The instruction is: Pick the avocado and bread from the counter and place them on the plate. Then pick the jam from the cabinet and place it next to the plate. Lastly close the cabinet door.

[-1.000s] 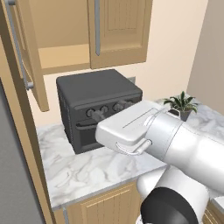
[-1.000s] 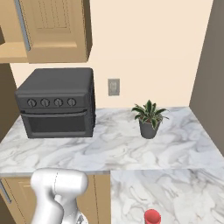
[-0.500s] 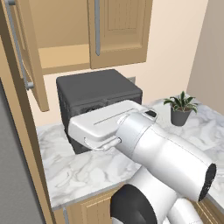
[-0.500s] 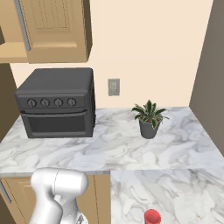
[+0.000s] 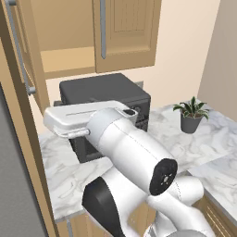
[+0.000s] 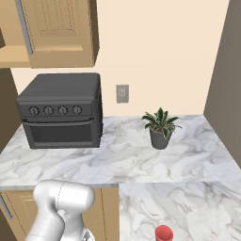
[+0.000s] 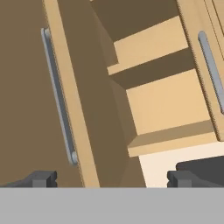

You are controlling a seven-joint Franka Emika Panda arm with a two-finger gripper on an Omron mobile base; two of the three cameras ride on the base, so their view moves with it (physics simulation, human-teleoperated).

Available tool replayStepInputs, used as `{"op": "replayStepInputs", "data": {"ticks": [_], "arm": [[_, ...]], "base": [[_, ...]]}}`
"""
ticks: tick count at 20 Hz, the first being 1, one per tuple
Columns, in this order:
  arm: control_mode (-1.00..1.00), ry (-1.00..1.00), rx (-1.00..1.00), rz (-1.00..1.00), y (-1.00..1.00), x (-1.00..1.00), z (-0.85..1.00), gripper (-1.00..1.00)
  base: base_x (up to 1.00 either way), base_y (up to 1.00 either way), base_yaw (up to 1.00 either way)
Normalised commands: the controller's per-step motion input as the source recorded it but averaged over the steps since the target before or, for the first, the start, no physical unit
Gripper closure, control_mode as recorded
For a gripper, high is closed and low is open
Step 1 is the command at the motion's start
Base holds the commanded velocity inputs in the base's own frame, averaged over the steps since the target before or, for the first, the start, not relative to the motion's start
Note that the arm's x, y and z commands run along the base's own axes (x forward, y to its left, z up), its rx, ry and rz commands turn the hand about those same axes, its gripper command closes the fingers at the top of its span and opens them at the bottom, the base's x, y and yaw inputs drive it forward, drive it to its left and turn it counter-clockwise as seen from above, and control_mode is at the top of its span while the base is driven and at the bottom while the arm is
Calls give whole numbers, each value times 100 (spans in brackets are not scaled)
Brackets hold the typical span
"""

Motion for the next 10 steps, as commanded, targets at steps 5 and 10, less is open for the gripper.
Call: {"op": "replayStepInputs", "data": {"ticks": [5, 10], "arm": [[-100, 23, 0, -2, 21, 63, -9, -100], [-100, 19, -1, -1, 44, 32, -36, -100]], "base": [[0, 0, 0], [0, 0, 0]]}}
